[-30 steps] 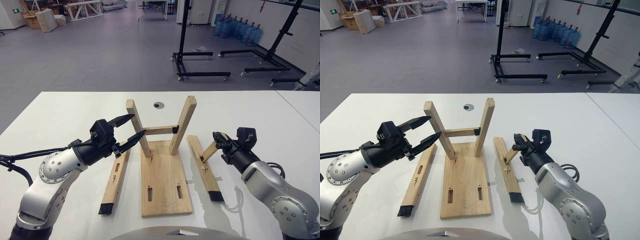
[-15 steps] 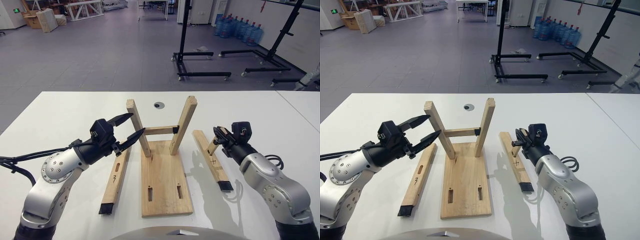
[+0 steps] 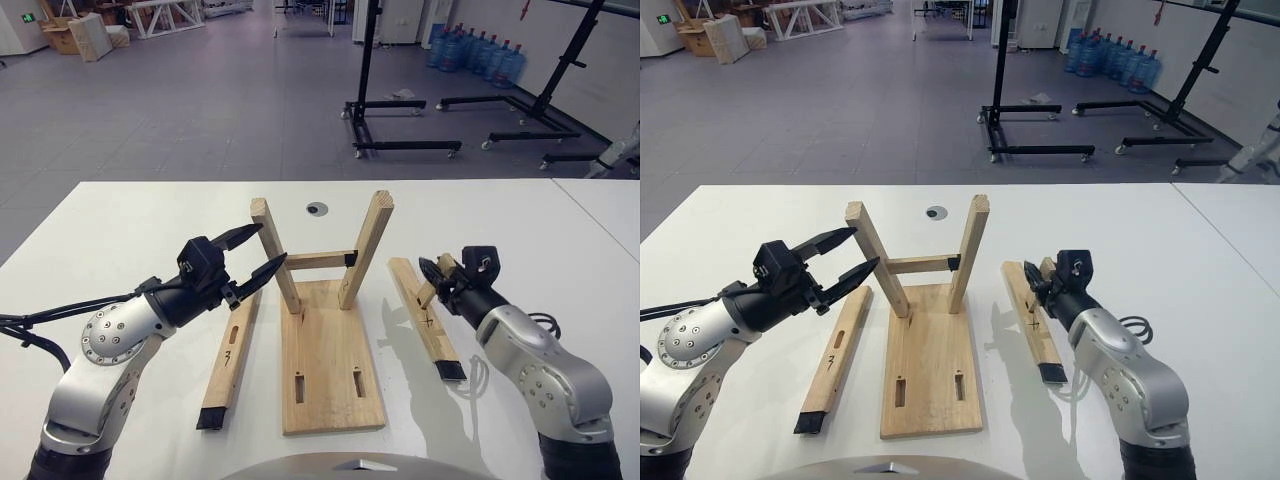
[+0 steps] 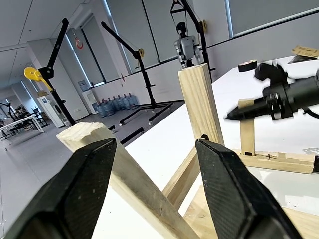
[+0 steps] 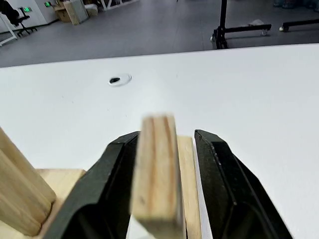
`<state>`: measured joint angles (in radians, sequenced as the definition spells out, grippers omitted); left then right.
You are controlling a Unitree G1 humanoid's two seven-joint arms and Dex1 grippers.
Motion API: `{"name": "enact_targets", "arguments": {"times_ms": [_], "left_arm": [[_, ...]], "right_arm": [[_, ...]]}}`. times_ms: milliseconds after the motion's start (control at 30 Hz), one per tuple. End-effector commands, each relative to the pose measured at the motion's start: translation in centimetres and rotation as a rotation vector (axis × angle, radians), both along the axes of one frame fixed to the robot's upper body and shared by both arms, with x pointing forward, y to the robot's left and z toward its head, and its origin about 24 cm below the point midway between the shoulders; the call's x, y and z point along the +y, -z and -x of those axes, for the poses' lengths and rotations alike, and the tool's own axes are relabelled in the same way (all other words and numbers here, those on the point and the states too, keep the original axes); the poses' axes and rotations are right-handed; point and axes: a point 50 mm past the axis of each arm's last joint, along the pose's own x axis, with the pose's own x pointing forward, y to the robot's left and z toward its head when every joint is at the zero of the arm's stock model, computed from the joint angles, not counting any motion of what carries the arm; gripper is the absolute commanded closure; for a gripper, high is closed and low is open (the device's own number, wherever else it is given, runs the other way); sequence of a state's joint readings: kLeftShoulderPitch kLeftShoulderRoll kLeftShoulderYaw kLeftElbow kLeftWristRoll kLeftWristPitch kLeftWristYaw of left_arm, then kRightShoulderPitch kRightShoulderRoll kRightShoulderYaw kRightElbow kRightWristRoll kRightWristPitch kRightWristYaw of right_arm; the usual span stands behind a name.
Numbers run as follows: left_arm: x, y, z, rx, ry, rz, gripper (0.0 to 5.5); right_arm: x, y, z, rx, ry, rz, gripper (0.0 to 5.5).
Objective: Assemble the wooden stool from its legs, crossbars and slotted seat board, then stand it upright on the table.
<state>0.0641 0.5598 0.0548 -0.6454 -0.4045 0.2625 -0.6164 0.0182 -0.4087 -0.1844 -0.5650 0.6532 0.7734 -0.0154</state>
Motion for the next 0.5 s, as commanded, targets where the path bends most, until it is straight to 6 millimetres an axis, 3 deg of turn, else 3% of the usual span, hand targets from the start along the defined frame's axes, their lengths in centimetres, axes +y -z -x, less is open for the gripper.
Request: {"name": "enact_targets", "arguments": {"times_ms": [33, 233, 333, 433, 500], "left_arm": [[0.5, -0.2, 0.0, -0.018, -0.028, -0.016, 2.59], [0.8, -0.2, 0.1, -0.021, -0.045, -0.019, 2.59], [0.6, -0.2, -0.2, -0.022, -0.04, -0.019, 2.59], [0.3, -0.2, -0.3, -0.023, -0.03, -0.017, 2.59], [0.3, 0.0, -0.3, -0.017, -0.032, -0.015, 2.59]], "right_arm": [[-1.0, -2.5, -0.4, -0.111, 0.016, -0.006, 3.6], [-1.5, -7.7, -2.8, -0.27, -0.009, 0.012, 3.6], [-0.1, -8.9, -3.7, -0.306, -0.041, -0.013, 3.6], [0.5, -7.6, -3.7, -0.257, -0.042, -0.007, 3.6], [0.4, -4.3, -3.1, -0.13, -0.038, 0.045, 3.6]]}}
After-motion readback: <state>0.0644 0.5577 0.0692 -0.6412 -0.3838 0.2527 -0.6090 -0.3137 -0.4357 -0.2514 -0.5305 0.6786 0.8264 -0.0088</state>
